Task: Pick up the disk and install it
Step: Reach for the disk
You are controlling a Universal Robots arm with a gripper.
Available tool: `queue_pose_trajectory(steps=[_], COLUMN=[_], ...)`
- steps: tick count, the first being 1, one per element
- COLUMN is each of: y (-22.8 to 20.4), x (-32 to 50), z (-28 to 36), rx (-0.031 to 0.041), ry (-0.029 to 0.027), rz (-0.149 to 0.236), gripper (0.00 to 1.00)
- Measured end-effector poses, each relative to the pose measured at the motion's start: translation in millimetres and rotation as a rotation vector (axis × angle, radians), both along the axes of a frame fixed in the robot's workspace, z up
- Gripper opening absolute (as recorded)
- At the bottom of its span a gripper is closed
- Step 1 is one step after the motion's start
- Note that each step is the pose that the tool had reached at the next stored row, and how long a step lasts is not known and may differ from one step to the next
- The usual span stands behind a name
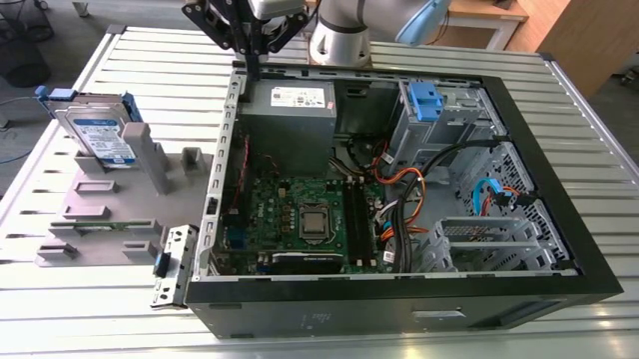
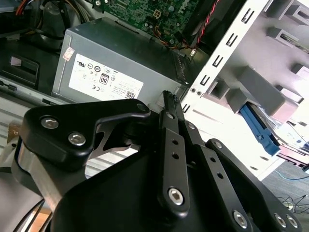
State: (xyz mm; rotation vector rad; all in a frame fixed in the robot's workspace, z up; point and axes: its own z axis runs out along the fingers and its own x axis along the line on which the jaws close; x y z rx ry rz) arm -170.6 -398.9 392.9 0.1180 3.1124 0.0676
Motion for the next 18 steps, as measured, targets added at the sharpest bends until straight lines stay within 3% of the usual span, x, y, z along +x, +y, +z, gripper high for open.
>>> queue_pose_trajectory(steps=[18], y=[0.0], x=[-9.1], z=[-0.1], rx=[0.0000], ry=[0.0000], rz=[0.000], gripper=[0.11])
